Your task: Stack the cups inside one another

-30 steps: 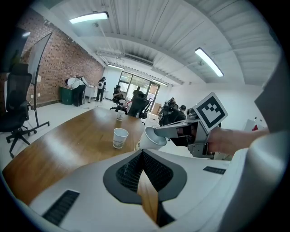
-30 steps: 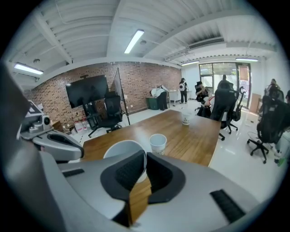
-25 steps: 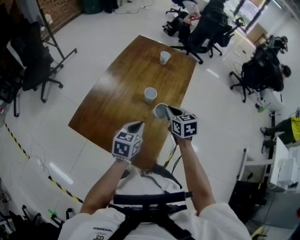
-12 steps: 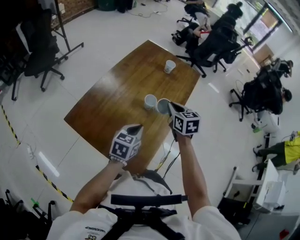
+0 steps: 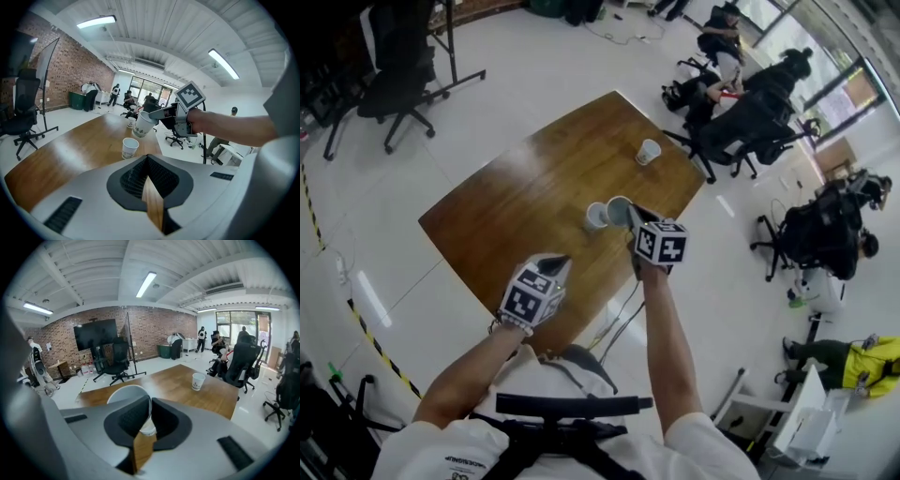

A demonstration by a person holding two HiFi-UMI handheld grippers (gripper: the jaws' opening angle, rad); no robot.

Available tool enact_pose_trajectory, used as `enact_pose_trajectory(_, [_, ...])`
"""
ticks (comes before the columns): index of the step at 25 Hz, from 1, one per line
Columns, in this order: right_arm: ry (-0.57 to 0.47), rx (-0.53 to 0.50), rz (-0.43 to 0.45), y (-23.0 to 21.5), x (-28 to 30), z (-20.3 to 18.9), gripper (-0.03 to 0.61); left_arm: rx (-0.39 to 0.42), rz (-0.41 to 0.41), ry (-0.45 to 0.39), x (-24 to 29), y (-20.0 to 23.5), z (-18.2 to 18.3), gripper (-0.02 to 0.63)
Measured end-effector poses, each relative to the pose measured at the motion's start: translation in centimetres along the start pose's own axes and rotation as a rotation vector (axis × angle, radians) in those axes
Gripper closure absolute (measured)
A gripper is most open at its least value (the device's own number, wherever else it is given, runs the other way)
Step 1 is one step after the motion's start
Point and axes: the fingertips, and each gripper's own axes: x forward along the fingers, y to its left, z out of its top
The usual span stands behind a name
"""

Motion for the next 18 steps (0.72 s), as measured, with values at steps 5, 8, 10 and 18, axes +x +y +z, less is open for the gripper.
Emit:
enact_pose_trajectory(5, [0.050, -0.014, 0.022, -0.4, 2.5, -0.5, 0.555, -0.019, 0.023, -0.003, 0.6, 0.7, 0.2, 0.626])
enact_pose_trajectory(8, [0.080, -0.014, 0.034, -0.7, 3.8, -1.1, 0.555, -0.027, 0.032, -0.003, 1.1, 0.9, 0.3, 0.626])
enact_pose_trajectory(10, [0.100, -0.020, 0.044, -0.6, 4.5, -1.5, 0.555, -0.033, 0.038, -0.003, 1.3, 1.0, 0.2, 0.626])
enact_pose_trajectory(18, [0.156, -0.027, 0.085, -0.8, 6.8, -2.7, 0.555, -0.069, 0.059, 0.003, 1.9, 1.4, -0.1, 0.626])
